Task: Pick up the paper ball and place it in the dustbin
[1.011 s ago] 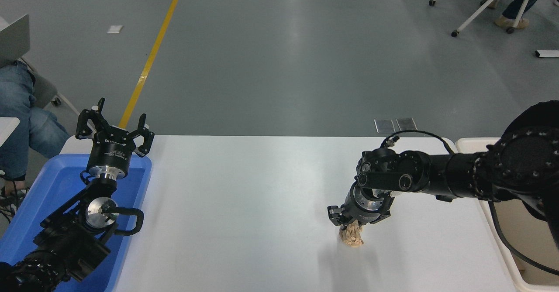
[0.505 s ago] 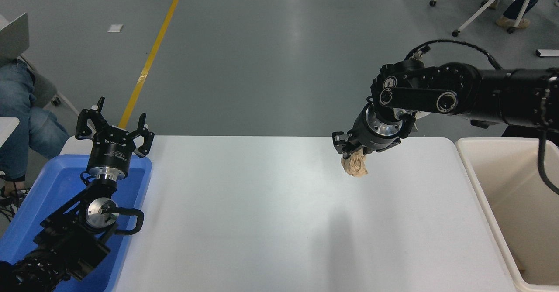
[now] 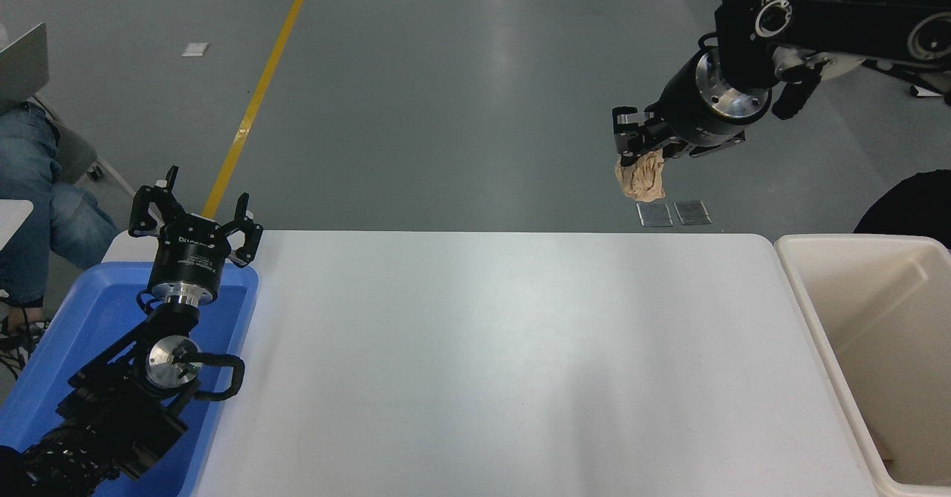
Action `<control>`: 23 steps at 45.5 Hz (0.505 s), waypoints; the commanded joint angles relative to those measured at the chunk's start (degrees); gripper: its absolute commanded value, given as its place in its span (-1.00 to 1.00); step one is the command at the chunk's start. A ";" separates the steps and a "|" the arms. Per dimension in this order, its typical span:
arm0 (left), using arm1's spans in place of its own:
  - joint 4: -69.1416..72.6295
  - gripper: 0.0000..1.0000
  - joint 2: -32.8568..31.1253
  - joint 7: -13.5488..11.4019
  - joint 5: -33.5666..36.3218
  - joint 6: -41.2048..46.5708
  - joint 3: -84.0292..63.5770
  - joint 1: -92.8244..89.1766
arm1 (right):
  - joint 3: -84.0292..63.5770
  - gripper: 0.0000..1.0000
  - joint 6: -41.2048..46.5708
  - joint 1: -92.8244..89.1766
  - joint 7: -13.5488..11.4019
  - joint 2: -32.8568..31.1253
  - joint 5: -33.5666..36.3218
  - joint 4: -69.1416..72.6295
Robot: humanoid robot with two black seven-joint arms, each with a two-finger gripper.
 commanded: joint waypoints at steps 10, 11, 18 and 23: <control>0.00 0.98 0.00 0.00 0.01 0.00 -0.07 0.00 | 0.35 -1.00 -4.50 -9.40 -0.03 -7.50 -0.35 -13.29; 0.00 0.98 0.00 0.00 0.01 0.00 -0.07 0.00 | 0.43 -1.00 -5.55 -10.54 0.05 -7.50 -0.18 -14.96; 0.00 0.98 0.00 0.00 0.01 0.00 0.02 0.00 | 3.59 -1.00 -16.09 -21.17 0.14 -7.15 0.26 -26.56; 0.00 0.98 0.00 0.00 0.01 0.00 -0.07 0.00 | 7.11 -1.00 -22.43 -28.30 0.14 -6.89 0.27 -32.19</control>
